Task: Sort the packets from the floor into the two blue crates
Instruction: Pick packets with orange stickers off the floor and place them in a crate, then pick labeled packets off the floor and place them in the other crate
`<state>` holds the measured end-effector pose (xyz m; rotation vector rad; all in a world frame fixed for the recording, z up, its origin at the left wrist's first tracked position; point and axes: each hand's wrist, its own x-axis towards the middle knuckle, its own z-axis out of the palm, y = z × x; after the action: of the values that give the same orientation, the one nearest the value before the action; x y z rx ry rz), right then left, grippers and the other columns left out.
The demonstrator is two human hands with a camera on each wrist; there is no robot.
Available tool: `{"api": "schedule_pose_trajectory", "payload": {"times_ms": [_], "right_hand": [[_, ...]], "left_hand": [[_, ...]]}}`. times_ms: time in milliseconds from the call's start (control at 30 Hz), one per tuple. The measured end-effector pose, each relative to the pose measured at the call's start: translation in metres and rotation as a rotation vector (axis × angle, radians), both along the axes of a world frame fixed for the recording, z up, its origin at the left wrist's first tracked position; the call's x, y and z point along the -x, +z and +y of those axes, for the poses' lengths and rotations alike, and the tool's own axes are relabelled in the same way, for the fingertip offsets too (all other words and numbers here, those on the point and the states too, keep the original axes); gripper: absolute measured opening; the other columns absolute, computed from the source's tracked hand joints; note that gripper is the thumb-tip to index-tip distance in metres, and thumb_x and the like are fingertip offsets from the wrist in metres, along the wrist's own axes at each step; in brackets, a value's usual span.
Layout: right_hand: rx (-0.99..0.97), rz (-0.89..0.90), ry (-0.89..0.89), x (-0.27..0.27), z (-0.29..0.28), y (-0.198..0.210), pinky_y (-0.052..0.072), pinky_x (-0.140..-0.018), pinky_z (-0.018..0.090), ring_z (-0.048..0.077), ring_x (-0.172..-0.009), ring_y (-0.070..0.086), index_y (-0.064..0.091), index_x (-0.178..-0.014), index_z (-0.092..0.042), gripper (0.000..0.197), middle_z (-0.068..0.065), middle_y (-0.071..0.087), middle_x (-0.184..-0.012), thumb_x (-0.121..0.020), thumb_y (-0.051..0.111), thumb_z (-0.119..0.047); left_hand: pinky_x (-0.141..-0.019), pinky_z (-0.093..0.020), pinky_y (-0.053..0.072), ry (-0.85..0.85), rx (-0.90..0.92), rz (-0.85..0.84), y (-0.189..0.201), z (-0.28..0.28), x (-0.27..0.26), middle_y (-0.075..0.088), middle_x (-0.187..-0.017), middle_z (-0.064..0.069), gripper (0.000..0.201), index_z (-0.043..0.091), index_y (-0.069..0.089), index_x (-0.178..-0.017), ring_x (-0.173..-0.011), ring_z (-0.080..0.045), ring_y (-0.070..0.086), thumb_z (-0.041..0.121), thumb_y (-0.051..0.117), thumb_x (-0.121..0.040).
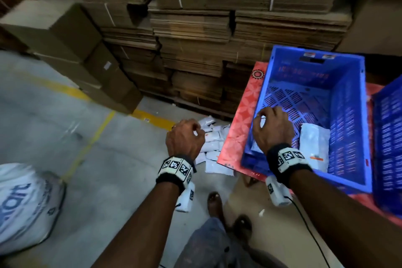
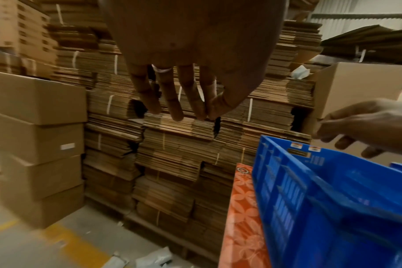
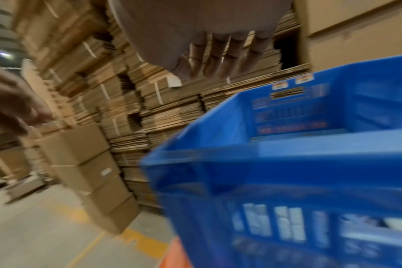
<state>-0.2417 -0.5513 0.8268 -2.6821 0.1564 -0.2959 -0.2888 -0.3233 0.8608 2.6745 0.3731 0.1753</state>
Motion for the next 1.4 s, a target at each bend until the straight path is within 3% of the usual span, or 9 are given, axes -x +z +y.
{"api": "schedule_pose_trajectory", "payload": {"times_ms": [100,233,400,633,900,1067,1233,1400], "right_hand": [[-0.019,-0.032,0.054,0.005,0.025,0.002,0.047,-0.073,0.042,0.036,-0.093,0.055,0.065,-0.094,-0.015,0.023,0.011,0.058,-0.097,-0.088,0.052,-0.033],[-0.049,-0.073,0.121,0.008,0.065,0.004,0.048,-0.073,0.043,0.036,-0.093,0.055,0.065,-0.089,-0.015,0.028,0.011,0.059,-0.094,-0.087,0.046,-0.035],[-0.030,-0.023,0.184,0.013,0.113,-0.001,0.045,-0.077,0.041,0.029,-0.095,0.052,0.059,-0.094,-0.024,0.016,0.004,0.057,-0.098,-0.080,0.054,-0.030],[-0.066,0.156,0.173,0.000,0.191,-0.020,0.048,-0.079,0.041,0.028,-0.095,0.058,0.056,-0.095,-0.026,0.015,0.000,0.062,-0.099,-0.082,0.050,-0.033],[-0.048,0.399,0.046,0.010,0.268,-0.057,0.050,-0.084,0.038,0.034,-0.092,0.066,0.057,-0.094,-0.020,0.016,0.008,0.070,-0.096,-0.090,0.048,-0.032],[-0.063,0.463,-0.008,0.015,0.298,-0.071,0.052,-0.082,0.039,0.035,-0.091,0.066,0.058,-0.092,-0.018,0.021,0.010,0.070,-0.097,-0.092,0.043,-0.033],[-0.054,0.516,-0.028,-0.008,0.318,-0.083,0.048,-0.087,0.038,0.036,-0.097,0.065,0.061,-0.097,-0.019,0.024,0.010,0.071,-0.100,-0.094,0.043,-0.035],[-0.076,0.536,-0.057,-0.053,0.336,-0.100,0.049,-0.082,0.037,0.035,-0.091,0.066,0.059,-0.099,-0.023,0.021,0.011,0.072,-0.091,-0.092,0.045,-0.037]], "left_hand": [[-0.075,-0.033,0.049,0.147,0.068,0.113,-0.003,0.021,0.017,0.072,-0.096,-0.004,0.017,0.027,0.069,-0.092,-0.093,-0.034,0.065,0.035,0.059,-0.082],[-0.072,-0.031,0.043,0.275,0.114,0.170,-0.014,0.057,0.038,0.071,-0.095,-0.007,0.013,0.029,0.067,-0.089,-0.092,-0.037,0.064,0.036,0.058,-0.082],[-0.080,-0.037,0.052,0.344,0.116,0.214,-0.031,0.098,0.053,0.071,-0.093,-0.007,0.020,0.028,0.068,-0.091,-0.090,-0.038,0.064,0.040,0.055,-0.081],[-0.077,-0.033,0.050,0.328,0.125,0.254,-0.038,0.179,0.053,0.072,-0.093,-0.005,0.015,0.027,0.070,-0.088,-0.091,-0.036,0.065,0.037,0.062,-0.080],[-0.072,-0.030,0.045,0.237,0.118,0.240,-0.049,0.277,0.009,0.072,-0.090,-0.003,0.011,0.027,0.065,-0.083,-0.087,-0.035,0.066,0.035,0.059,-0.080],[-0.069,-0.030,0.043,0.171,0.136,0.267,-0.054,0.300,-0.019,0.071,-0.087,-0.005,0.007,0.029,0.061,-0.075,-0.086,-0.036,0.065,0.035,0.059,-0.079],[-0.077,-0.033,0.050,0.140,0.150,0.339,-0.073,0.308,-0.051,0.072,-0.094,-0.004,0.012,0.028,0.069,-0.087,-0.091,-0.036,0.065,0.035,0.062,-0.080],[-0.072,-0.028,0.045,0.147,0.150,0.385,-0.083,0.316,-0.076,0.072,-0.093,0.000,0.015,0.030,0.069,-0.091,-0.090,-0.032,0.066,0.031,0.060,-0.079]]}}
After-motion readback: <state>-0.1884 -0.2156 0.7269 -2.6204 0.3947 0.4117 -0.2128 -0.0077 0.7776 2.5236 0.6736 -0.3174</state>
